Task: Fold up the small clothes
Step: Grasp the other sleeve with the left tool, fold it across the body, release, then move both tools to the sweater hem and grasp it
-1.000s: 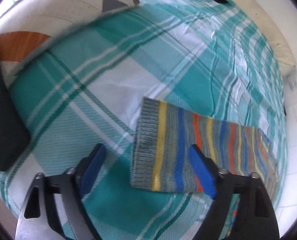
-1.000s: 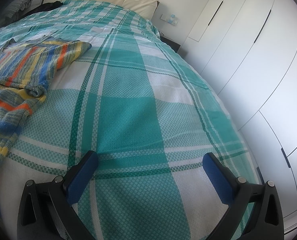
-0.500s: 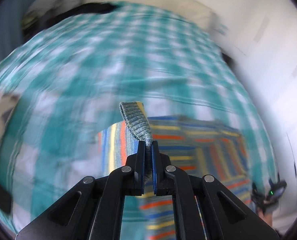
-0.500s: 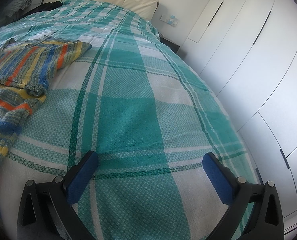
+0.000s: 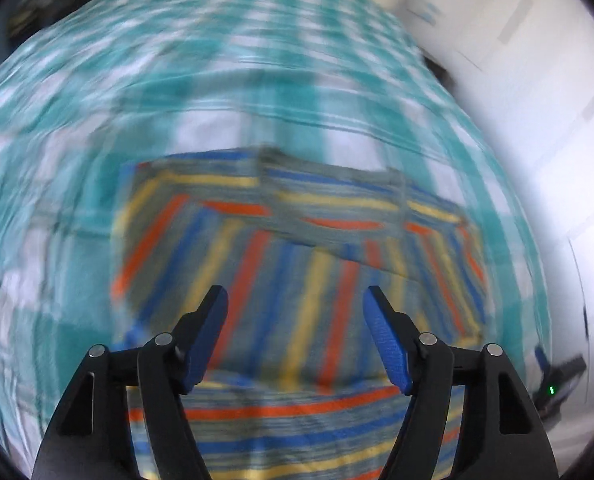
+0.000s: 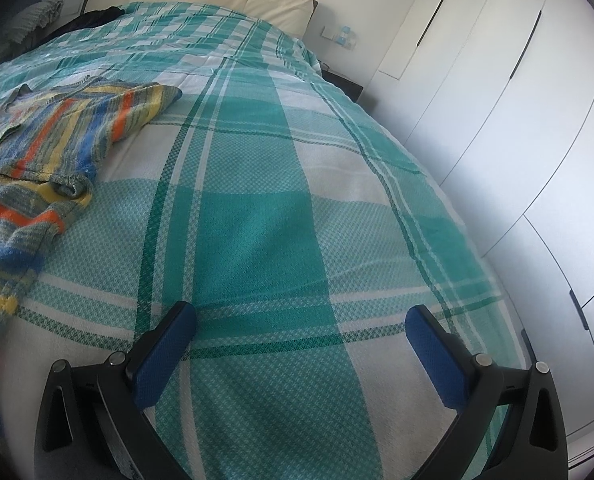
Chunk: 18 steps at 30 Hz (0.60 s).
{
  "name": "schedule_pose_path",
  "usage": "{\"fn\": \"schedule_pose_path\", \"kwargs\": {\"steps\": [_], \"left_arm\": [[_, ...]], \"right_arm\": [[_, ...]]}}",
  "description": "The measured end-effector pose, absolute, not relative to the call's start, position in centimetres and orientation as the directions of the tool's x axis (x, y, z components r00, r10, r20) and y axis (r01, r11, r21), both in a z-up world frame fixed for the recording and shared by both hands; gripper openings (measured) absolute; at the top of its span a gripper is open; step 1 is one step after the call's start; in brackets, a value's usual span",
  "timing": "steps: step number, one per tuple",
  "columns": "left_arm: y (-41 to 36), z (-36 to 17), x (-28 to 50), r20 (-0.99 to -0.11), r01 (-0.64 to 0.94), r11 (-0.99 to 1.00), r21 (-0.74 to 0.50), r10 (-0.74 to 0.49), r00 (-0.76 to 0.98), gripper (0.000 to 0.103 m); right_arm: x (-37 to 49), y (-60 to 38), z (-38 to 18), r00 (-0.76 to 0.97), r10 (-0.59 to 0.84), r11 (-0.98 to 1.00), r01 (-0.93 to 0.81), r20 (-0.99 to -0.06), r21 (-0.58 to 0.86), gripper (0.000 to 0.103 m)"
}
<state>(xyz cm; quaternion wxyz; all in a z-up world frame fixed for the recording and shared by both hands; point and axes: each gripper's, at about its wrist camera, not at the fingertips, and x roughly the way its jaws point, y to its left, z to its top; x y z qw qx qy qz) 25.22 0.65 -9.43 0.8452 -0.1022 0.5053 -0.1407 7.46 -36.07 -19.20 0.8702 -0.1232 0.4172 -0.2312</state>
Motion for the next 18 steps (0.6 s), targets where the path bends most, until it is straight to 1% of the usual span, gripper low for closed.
{"fn": "schedule_pose_path", "kwargs": {"steps": [2,4,6,8,9,11,15,17,18], "left_arm": [[3.2,-10.7,25.2,-0.838,0.055,0.956,-0.289,-0.28,0.468,0.073],[4.2,-12.9,25.0,-0.866,0.045,0.976,-0.215,-0.211,0.454,0.073],[4.2,-16.9,24.7,-0.922,0.066,0.996,-0.054,-0.075,0.381,0.072],[5.5,-17.3,23.0,-0.884,0.075,0.994,-0.074,-0.1,0.457,0.072],[6.2,-17.2,22.4,-0.886,0.054,0.996,-0.073,-0.089,0.456,0.072],[7.3,-16.8,21.2,-0.883,0.054,0.993,-0.102,-0.116,0.455,0.072],[8.2,-15.7,19.0,-0.89,0.052,0.995,-0.086,-0.1,0.445,0.07],[8.1,-14.6,17.5,-0.871,0.066,0.989,-0.135,-0.15,0.467,0.072],[7.9,-13.9,16.2,-0.856,0.083,0.983,-0.163,-0.183,0.483,0.075]], "right_arm": [[7.5,-36.1,-19.2,0.544,-0.501,0.865,0.3,-0.673,-0.402,0.102],[7.5,-36.1,-19.3,0.544,-0.505,0.863,0.3,-0.67,-0.406,0.102],[7.5,-36.2,-19.3,0.543,-0.506,0.862,0.299,-0.67,-0.409,0.102],[7.5,-36.3,-19.2,0.543,-0.504,0.863,0.298,-0.672,-0.407,0.102],[7.5,-36.4,-19.2,0.542,-0.501,0.865,0.299,-0.675,-0.402,0.102],[7.5,-36.6,-19.2,0.542,-0.49,0.872,0.299,-0.682,-0.389,0.102],[7.7,-36.8,-19.3,0.539,-0.483,0.876,0.297,-0.69,-0.38,0.102],[7.7,-36.7,-19.3,0.537,-0.479,0.878,0.295,-0.695,-0.377,0.102],[7.9,-37.1,-19.2,0.529,-0.457,0.889,0.291,-0.715,-0.353,0.102]]}}
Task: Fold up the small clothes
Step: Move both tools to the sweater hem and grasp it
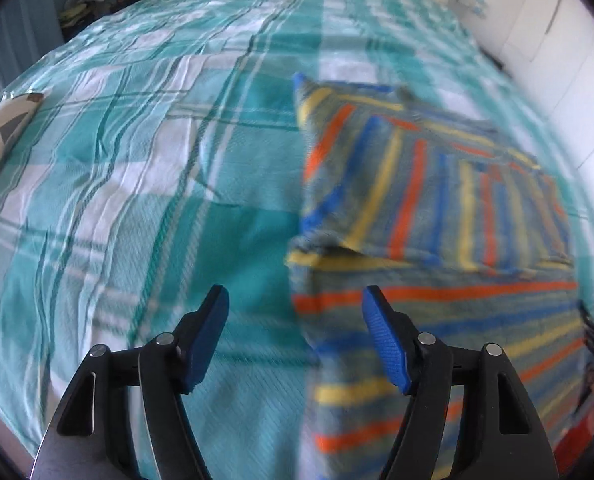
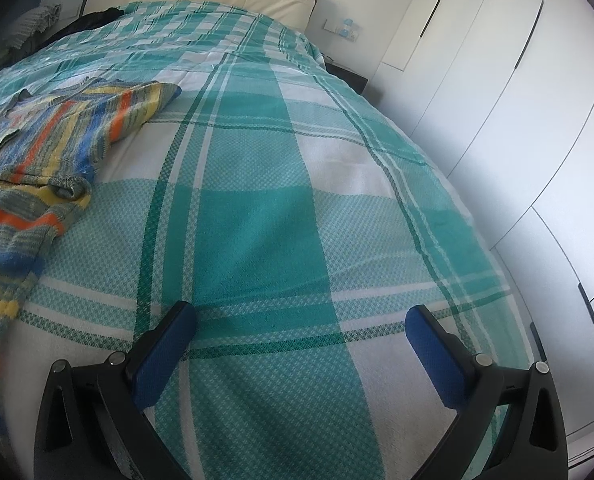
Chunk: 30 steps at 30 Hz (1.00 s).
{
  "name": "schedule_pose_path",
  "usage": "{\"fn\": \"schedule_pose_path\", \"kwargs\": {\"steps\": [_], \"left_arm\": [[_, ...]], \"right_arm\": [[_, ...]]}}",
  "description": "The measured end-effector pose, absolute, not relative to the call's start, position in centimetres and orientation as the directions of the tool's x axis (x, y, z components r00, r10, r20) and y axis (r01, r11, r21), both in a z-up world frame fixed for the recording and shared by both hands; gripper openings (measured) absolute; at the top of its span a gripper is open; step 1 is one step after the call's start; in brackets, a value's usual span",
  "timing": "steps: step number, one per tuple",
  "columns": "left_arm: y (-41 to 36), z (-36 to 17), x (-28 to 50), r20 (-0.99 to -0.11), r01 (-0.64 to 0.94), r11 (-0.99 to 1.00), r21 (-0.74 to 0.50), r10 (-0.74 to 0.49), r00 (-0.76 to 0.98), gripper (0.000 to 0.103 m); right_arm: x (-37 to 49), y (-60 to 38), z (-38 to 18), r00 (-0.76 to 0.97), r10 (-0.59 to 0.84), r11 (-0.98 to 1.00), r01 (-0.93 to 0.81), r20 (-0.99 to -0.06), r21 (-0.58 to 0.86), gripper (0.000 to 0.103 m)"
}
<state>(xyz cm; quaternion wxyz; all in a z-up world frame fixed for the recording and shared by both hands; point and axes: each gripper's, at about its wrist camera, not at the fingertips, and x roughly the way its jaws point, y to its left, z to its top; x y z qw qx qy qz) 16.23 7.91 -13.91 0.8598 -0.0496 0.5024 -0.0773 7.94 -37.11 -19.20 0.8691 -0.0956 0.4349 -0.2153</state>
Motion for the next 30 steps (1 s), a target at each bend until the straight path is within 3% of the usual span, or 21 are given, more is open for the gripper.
{"fn": "schedule_pose_path", "kwargs": {"steps": [3,4,5,7,11,16,21,28,30], "left_arm": [[6.1,-12.7,12.9,-0.816,0.153,0.967,-0.203,-0.254,0.519,0.079],[5.5,-12.6,12.4,-0.811,0.172,0.963,-0.207,-0.268,0.521,0.079],[5.0,-12.9,11.7,-0.808,0.191,0.959,-0.207,-0.278,0.519,0.079],[4.0,-14.2,10.8,-0.824,0.209,0.959,-0.189,-0.271,0.497,0.079],[3.9,-16.3,8.8,-0.845,0.185,0.97,-0.158,-0.23,0.483,0.078],[4.5,-16.0,6.4,-0.854,0.185,0.973,-0.141,-0.214,0.474,0.078],[5.3,-16.3,4.7,-0.862,0.202,0.972,-0.116,-0.2,0.465,0.079],[5.5,-15.7,3.1,-0.878,0.204,0.969,-0.142,-0.219,0.427,0.079],[4.7,-16.4,2.5,-0.898,0.24,0.968,-0.073,-0.168,0.406,0.08]], "right_arm": [[9.1,-39.2,-17.9,0.436,-0.339,0.931,0.282,-0.834,-0.231,0.102],[9.5,-39.3,-16.8,0.406,-0.325,0.932,0.292,-0.854,-0.216,0.097],[9.7,-38.8,-15.5,0.421,-0.305,0.937,0.292,-0.854,-0.191,0.088],[10.6,-36.3,-12.7,0.492,-0.183,0.972,0.219,-0.851,-0.082,0.084],[14.6,-27.0,-10.2,0.487,0.196,0.981,-0.08,-0.851,0.179,0.058],[18.8,-18.0,-13.0,0.403,0.398,0.914,-0.249,-0.824,0.32,0.052],[17.6,-14.8,-18.6,0.235,0.316,0.918,-0.32,-0.919,0.234,0.05],[10.0,-19.3,-15.5,0.275,0.305,0.917,-0.344,-0.912,0.202,0.05],[7.2,-20.7,-15.5,0.268,0.298,0.918,-0.342,-0.916,0.199,0.05]]}}
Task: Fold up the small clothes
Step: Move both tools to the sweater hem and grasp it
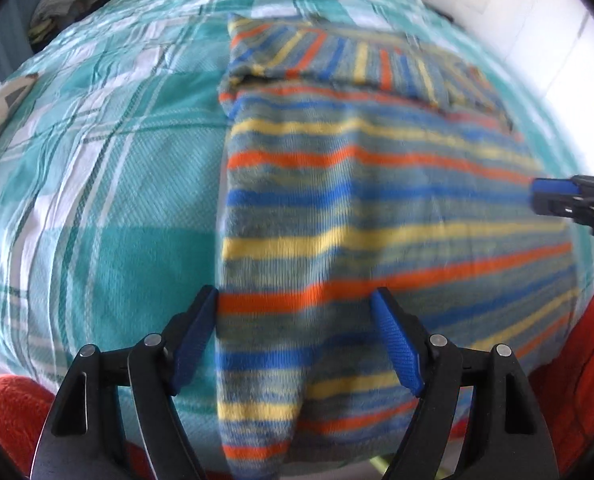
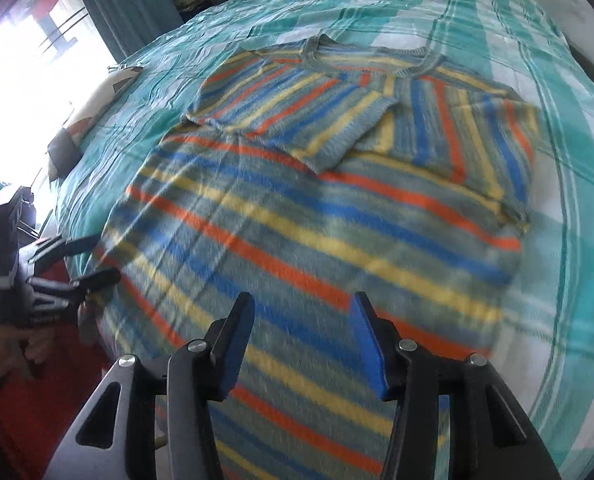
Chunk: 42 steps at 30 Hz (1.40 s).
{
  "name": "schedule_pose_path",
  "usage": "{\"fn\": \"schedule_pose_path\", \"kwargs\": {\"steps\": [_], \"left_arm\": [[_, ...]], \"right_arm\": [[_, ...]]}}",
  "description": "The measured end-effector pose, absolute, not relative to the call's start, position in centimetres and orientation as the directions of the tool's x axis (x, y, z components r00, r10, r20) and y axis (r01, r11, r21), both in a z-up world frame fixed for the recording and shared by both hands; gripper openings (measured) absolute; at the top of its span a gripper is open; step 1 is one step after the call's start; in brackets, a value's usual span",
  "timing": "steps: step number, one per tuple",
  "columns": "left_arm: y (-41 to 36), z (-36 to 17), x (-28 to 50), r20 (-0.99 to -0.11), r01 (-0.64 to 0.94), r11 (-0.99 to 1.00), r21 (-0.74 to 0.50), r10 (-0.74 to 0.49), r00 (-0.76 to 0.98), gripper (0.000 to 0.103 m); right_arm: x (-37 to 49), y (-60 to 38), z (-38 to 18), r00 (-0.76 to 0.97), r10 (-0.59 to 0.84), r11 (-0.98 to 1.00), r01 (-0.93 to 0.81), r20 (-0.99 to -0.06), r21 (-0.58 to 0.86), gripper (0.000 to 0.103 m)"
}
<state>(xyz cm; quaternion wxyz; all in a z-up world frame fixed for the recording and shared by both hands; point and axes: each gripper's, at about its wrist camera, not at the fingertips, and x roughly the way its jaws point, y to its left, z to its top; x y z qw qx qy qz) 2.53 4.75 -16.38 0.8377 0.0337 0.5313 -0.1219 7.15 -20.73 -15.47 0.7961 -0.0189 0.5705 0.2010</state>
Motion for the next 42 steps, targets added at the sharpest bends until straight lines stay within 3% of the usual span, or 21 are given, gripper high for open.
{"fn": "schedule_pose_path", "kwargs": {"steps": [4,9,13,18,26,42], "left_arm": [[3.6,-16.8,0.9,-0.914,0.301,0.952,0.046,-0.081,0.397,0.086],[4.6,-15.9,-0.4,-0.91,0.276,0.961,0.002,-0.113,0.398,0.086],[5.8,-14.8,-0.3,-0.893,0.208,0.977,-0.057,-0.143,0.426,0.087],[6.8,-15.2,-0.3,-0.897,0.155,0.987,-0.054,-0.116,0.426,0.087],[7.2,-15.0,-0.8,-0.892,0.133,0.991,-0.02,-0.078,0.445,0.087],[8.2,-16.2,-0.1,-0.914,0.085,0.996,-0.023,-0.056,0.402,0.088]], "right_arm": [[1.8,-23.1,-17.3,0.247,0.197,0.947,-0.299,-0.949,0.119,0.05],[-3.8,-25.2,-15.6,0.325,0.15,0.977,-0.194,-0.934,0.09,0.051],[-5.9,-25.4,-14.7,0.375,0.095,0.994,-0.094,-0.922,0.064,0.067],[-6.2,-25.4,-14.2,0.388,0.01,0.999,-0.04,-0.921,-0.006,0.072],[-5.8,-24.8,-13.8,0.409,-0.128,0.99,-0.007,-0.904,-0.143,0.092],[-5.6,-23.9,-12.6,0.452,-0.233,0.966,0.006,-0.861,-0.258,0.094]]}}
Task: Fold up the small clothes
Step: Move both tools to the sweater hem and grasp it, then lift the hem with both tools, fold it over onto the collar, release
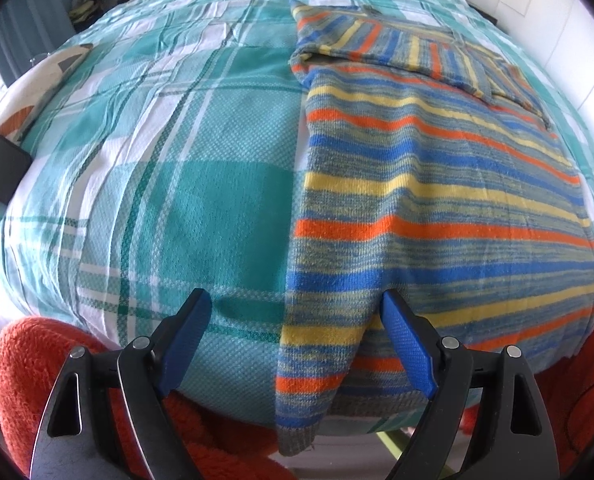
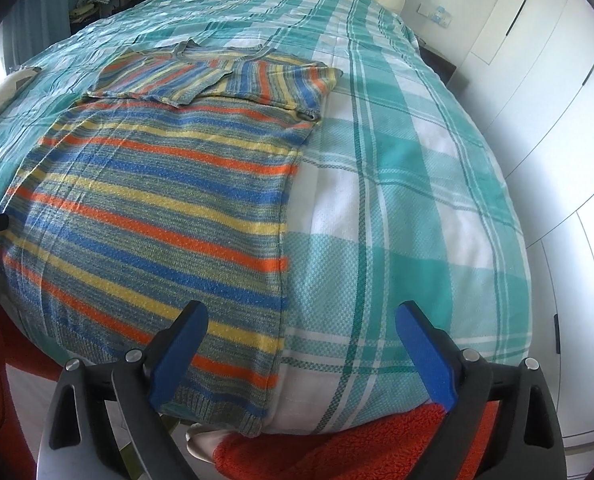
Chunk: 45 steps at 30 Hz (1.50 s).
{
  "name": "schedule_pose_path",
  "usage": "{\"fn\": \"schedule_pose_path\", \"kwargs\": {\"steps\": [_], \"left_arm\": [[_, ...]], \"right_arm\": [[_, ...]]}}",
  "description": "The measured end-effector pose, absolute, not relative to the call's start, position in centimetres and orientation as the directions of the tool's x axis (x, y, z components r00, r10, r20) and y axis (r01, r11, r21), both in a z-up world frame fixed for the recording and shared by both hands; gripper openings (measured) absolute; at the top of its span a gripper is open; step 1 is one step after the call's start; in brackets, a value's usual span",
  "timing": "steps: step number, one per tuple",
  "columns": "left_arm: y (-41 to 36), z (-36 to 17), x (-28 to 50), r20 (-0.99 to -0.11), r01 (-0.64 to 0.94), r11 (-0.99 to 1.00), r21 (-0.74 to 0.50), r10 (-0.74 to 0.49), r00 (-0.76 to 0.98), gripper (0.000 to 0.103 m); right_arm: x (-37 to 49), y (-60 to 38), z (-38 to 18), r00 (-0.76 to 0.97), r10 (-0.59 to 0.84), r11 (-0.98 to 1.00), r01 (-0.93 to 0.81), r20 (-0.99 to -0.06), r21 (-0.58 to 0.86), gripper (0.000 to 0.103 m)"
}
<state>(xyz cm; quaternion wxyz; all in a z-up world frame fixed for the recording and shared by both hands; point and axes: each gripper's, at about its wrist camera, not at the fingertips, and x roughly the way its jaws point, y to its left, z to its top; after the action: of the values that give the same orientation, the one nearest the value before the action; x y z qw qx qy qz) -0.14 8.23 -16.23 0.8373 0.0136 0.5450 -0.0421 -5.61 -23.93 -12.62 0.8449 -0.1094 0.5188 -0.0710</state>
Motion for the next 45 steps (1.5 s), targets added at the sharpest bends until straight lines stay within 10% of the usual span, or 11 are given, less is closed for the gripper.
{"fn": "schedule_pose_path", "kwargs": {"steps": [14,21,24,25,38,45], "left_arm": [[8.7,-18.7,-1.3,-0.956,0.162,0.984,-0.079,-0.121,0.266,0.088],[8.4,-19.7,-2.1,-0.966,0.198,0.968,-0.157,-0.192,0.172,0.06],[8.1,-20.7,-2.2,-0.971,0.203,0.956,-0.211,-0.229,0.068,0.006],[8.2,-20.7,-2.3,-0.971,0.206,0.954,-0.218,-0.234,0.057,0.005],[11.0,-11.4,6.1,-0.83,0.2,0.839,-0.506,-0.537,0.152,0.004],[8.3,-7.4,20.5,-0.81,0.213,0.872,-0.441,-0.489,0.323,0.006]], "right_arm": [[-7.0,-30.3,-16.3,0.173,0.204,0.974,0.06,-0.964,0.217,0.093],[-6.9,-27.4,-19.7,0.071,0.325,0.946,-0.021,-0.943,0.324,0.083],[-6.6,-26.9,-21.0,0.01,0.323,0.946,-0.023,-0.946,0.323,0.032],[-6.6,-26.9,-20.9,0.0,0.338,0.941,-0.029,-0.941,0.338,0.008],[-1.3,-30.4,-11.3,0.261,0.602,0.784,-0.012,-0.755,0.621,0.008],[13.1,-33.5,-9.8,0.44,0.53,0.803,0.014,-0.725,0.596,0.007]]}}
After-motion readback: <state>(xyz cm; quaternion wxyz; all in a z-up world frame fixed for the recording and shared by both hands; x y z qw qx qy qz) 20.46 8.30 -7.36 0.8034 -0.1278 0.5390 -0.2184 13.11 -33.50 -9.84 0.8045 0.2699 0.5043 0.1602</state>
